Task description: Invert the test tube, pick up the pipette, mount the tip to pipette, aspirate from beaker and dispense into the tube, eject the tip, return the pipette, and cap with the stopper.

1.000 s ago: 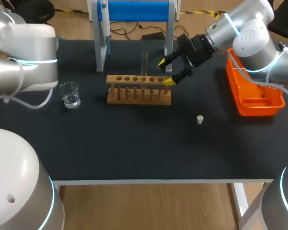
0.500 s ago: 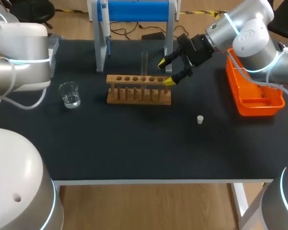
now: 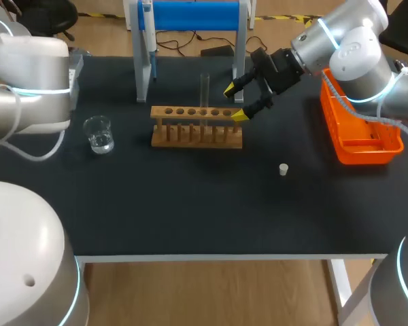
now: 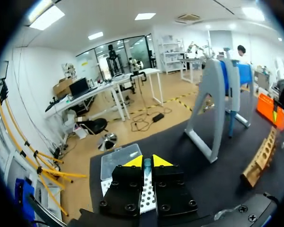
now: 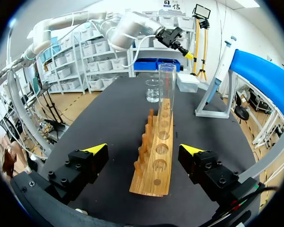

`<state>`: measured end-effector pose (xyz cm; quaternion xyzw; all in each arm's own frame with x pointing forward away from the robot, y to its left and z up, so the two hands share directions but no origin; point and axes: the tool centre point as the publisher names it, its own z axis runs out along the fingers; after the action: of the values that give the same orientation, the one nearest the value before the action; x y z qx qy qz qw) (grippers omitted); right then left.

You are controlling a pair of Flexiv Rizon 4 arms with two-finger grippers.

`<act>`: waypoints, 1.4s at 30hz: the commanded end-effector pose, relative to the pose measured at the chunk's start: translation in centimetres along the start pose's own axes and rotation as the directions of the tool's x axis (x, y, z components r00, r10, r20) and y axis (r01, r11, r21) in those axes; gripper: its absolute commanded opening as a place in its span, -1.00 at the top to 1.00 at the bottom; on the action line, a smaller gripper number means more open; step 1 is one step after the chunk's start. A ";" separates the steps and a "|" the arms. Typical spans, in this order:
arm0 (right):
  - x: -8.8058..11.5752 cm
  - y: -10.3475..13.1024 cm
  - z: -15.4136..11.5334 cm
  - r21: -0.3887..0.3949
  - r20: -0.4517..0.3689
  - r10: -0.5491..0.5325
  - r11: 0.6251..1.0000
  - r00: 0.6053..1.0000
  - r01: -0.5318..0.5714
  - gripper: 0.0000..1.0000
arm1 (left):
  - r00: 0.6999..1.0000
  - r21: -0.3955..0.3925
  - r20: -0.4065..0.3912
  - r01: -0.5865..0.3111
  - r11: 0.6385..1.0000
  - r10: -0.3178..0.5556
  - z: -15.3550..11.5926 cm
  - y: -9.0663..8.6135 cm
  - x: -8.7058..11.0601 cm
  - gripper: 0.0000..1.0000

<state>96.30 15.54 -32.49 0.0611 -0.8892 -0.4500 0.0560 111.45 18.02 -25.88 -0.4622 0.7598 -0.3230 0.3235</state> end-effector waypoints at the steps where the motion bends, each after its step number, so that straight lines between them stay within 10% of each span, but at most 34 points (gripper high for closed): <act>1: 0.0 0.0 -0.1 0.002 -0.001 0.000 1.000 1.000 0.000 -1.00 | 0.997 -0.007 -0.069 -0.027 1.000 0.027 -4.4 0.6 1.4 1.00; 17: 0.0 0.0 -0.1 0.002 -0.001 0.000 1.000 1.000 0.000 -1.00 | 0.943 0.079 -0.276 -0.169 0.982 0.184 -17.1 0.2 12.0 1.00; 31: 0.0 0.0 -0.1 0.002 -0.001 0.000 1.000 1.000 0.000 -1.00 | 0.808 0.237 -0.475 -0.265 0.935 0.350 -23.7 -4.5 21.7 1.00; 42: 0.0 0.0 -0.1 0.002 -0.001 0.000 1.000 1.000 0.000 -1.00 | 0.786 0.247 -0.485 -0.299 0.922 0.384 -24.5 -5.3 22.9 1.00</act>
<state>96.30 15.53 -32.48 0.0611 -0.8892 -0.4500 0.0560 87.08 -1.03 -12.61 -0.1855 0.8611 -0.4311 0.1958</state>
